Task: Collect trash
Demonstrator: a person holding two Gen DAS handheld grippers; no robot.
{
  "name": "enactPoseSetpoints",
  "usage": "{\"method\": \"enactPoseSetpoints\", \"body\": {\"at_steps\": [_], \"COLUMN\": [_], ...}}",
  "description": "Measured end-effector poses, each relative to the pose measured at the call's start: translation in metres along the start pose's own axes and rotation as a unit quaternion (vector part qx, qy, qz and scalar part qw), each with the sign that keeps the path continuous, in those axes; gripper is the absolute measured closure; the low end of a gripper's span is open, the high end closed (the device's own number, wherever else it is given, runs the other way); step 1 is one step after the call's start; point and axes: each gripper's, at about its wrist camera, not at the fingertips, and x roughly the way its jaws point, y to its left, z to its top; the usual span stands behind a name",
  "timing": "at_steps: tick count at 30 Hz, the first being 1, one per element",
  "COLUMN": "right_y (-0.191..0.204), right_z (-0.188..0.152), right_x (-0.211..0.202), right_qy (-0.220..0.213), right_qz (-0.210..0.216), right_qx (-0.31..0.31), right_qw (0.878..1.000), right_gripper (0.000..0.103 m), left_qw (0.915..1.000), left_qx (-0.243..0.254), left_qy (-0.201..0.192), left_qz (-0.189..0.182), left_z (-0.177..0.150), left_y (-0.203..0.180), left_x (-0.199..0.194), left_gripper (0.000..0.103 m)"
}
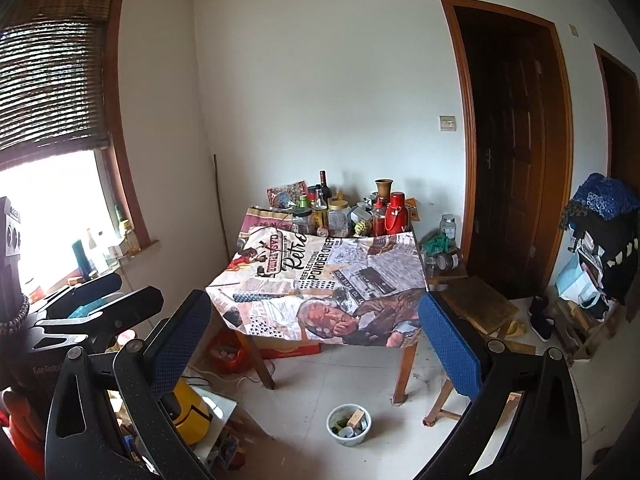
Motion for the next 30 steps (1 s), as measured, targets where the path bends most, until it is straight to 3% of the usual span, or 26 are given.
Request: {"method": "enactPoseSetpoints", "body": {"at_steps": [30], "right_y": [0.0014], "right_z": [0.0002], "right_x": [0.0080], "right_qy": [0.007], "right_qz": [-0.014], "right_qx": [-0.004], "right_qw": [1.000], "right_gripper": [0.000], "left_qw": [1.0000], "left_qx": [0.005], "left_qy": [-0.005], "left_qz": [0.000], "left_z": [0.0006], "left_y": [-0.0032], "left_x": [0.0045], "left_gripper": [0.001]}}
